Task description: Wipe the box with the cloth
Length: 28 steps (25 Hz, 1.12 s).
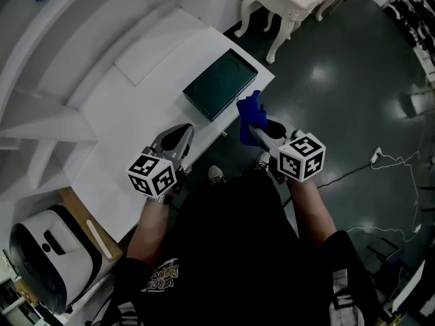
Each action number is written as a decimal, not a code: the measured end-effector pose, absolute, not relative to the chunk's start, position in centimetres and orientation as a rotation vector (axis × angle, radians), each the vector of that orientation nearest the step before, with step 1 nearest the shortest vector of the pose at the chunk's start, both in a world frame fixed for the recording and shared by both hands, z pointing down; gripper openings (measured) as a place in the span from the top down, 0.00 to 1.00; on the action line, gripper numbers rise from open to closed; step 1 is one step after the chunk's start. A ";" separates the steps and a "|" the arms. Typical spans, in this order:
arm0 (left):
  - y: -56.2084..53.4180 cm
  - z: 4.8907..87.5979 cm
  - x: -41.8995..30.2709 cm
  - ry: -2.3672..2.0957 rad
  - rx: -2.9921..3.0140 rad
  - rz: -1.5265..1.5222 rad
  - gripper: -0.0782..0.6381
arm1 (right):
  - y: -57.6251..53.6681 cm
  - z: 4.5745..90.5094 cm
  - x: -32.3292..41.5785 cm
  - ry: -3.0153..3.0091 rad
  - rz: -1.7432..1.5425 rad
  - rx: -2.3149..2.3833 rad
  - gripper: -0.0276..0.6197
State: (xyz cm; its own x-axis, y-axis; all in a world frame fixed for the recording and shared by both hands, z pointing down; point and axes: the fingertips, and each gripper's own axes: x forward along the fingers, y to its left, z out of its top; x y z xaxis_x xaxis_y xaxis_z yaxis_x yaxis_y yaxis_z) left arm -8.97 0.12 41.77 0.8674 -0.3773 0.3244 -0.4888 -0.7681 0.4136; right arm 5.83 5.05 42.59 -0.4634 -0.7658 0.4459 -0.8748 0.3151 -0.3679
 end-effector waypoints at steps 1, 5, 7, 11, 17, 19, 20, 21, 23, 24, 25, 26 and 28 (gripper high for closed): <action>0.3 41.8 -8.9 -0.632 2.542 0.304 0.89 | 5.3 42.6 5.8 -2.390 0.853 1.508 0.82; 1.1 41.8 -8.6 -0.621 2.547 0.308 0.89 | 6.0 42.4 5.8 -2.393 0.845 1.504 0.82; 1.2 41.8 -8.6 -0.623 2.549 0.307 0.89 | 6.2 42.4 5.9 -2.393 0.844 1.504 0.82; 1.8 41.6 -8.4 -0.622 2.553 0.301 0.89 | 6.9 42.1 5.9 -2.390 0.837 1.503 0.82; 2.6 41.4 -8.3 -0.610 2.554 0.294 0.89 | 7.5 41.7 6.0 -2.384 0.826 1.510 0.82; 2.6 41.4 -8.3 -0.610 2.554 0.291 0.89 | 7.5 41.6 6.1 -2.384 0.824 1.511 0.82; 2.7 41.4 -8.3 -0.609 2.555 0.290 0.89 | 7.6 41.6 6.1 -2.383 0.823 1.513 0.82; 2.7 41.5 -8.3 -0.607 2.555 0.288 0.89 | 7.6 41.6 6.1 -2.382 0.822 1.516 0.82; 2.8 41.6 -8.3 -0.602 2.555 0.288 0.89 | 7.7 41.7 6.1 -2.380 0.821 1.521 0.82; 2.9 41.7 -8.3 -0.600 2.554 0.288 0.89 | 7.8 41.7 6.0 -2.380 0.821 1.522 0.82; 3.0 41.7 -8.3 -0.598 2.553 0.289 0.89 | 7.9 41.7 6.0 -2.379 0.822 1.523 0.82; 3.0 41.7 -8.4 -0.597 2.552 0.289 0.89 | 8.0 41.7 5.9 -2.378 0.823 1.523 0.82; 3.0 41.7 -8.4 -0.596 2.550 0.289 0.89 | 8.1 41.6 5.8 -2.378 0.822 1.523 0.82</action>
